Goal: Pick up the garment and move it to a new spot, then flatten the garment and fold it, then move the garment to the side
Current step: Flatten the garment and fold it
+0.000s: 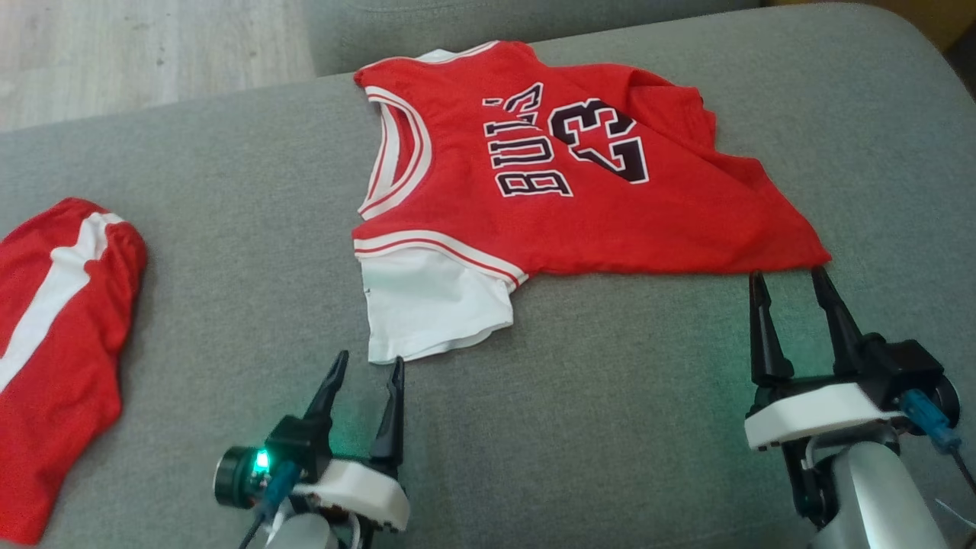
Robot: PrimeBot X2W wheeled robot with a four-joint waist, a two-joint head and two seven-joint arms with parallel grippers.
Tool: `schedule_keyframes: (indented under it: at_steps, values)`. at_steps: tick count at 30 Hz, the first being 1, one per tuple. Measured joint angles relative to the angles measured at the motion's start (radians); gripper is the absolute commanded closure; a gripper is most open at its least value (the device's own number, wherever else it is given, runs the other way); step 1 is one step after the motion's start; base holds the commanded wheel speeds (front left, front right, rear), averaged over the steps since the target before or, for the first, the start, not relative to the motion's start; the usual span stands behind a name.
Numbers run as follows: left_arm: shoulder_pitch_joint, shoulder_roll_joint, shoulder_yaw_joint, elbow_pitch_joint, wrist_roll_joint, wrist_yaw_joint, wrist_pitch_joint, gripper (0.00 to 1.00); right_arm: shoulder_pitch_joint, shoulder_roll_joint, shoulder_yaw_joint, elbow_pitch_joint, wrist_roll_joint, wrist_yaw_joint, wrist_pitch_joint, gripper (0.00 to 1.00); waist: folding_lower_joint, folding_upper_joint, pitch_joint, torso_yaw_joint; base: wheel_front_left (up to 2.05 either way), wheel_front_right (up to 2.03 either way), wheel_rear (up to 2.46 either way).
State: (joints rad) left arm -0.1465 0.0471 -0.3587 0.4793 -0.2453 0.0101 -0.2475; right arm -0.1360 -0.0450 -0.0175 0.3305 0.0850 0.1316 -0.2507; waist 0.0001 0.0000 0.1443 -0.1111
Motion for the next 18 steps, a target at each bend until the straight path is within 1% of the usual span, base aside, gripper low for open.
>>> schedule_keyframes:
  at_steps: [2,5,8,18]
  values:
    - [-0.024,0.0,0.0,0.033,0.0,0.015,0.0,0.0,0.0,0.0,0.002,0.0,0.0,0.0,0.0,0.0,0.0,0.0,0.006,-0.005,0.0,0.0,0.0]
    - [-0.054,0.0,0.0,0.071,-0.01,0.025,0.0,0.0,-0.001,0.0,0.008,0.0,0.0,0.0,0.0,0.0,0.0,0.0,0.014,-0.014,0.0,0.0,0.0]
    - [-0.076,-0.001,-0.002,0.108,-0.027,0.025,0.0,0.0,-0.007,0.0,0.019,-0.001,0.003,0.0,0.0,0.0,0.0,0.0,0.021,-0.025,0.0,0.0,0.0]
    - [-0.141,-0.001,-0.003,0.202,-0.038,0.034,0.009,0.0,-0.024,0.0,0.044,-0.021,0.033,0.0,0.0,0.0,0.0,0.0,0.057,-0.063,0.0,0.0,0.0]
